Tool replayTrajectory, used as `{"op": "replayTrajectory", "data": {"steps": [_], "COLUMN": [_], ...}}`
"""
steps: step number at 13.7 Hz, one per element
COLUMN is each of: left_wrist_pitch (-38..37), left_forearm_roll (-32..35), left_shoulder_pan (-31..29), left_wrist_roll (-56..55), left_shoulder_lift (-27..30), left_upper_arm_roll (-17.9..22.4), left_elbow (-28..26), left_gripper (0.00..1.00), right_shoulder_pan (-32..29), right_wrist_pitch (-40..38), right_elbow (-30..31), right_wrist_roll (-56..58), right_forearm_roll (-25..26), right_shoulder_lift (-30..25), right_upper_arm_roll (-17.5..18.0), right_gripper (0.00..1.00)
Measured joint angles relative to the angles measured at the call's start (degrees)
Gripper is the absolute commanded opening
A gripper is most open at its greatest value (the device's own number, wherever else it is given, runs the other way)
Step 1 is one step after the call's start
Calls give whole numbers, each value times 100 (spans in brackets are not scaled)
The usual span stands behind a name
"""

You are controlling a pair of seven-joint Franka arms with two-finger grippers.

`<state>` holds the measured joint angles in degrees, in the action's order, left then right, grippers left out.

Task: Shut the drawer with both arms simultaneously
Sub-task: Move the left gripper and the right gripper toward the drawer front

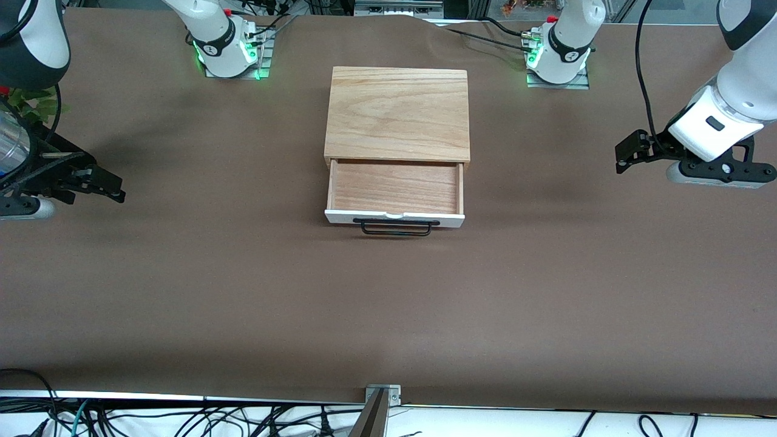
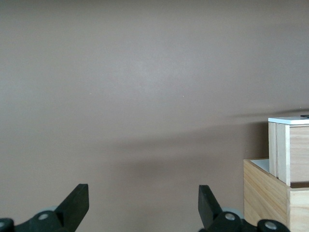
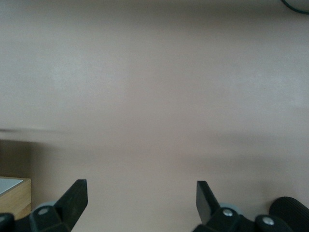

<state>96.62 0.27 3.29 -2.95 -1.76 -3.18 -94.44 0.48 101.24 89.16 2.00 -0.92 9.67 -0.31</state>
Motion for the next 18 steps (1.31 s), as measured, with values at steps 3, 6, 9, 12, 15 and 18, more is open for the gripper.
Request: {"op": "replayTrajectory", "data": {"steps": [3,6,9,12,15,18], "left_wrist_pitch": [0,0,27,227,529,1098], "left_forearm_roll": [0,0,-261,-355,-647,-834], "left_shoulder_pan": [0,58,149,322,510,766], "left_wrist_roll": [0,9,-1,-4,-4,-10], "left_shoulder_lift": [0,-37,-280,-808,-1383,-1798], "left_upper_arm_roll": [-2,-65,-260,-309,-321,-331], "left_elbow": [0,1,91,396,722,808], "left_gripper": [100,100,100,100,100,100], "right_shoulder_pan": [1,51,302,667,1010,1374], "right_wrist_pitch": [2,67,358,840,1307,1680], "right_elbow": [0,0,-2,-5,-8,-13], "right_wrist_roll": [-2,-8,-48,-102,-113,-113], "right_forearm_roll": [-2,-8,-74,-430,-951,-1388], "right_shoulder_lift": [3,48,233,593,1024,1365], "right_upper_arm_roll": [1,40,81,101,107,114], "right_gripper": [100,100,100,100,100,100]}}
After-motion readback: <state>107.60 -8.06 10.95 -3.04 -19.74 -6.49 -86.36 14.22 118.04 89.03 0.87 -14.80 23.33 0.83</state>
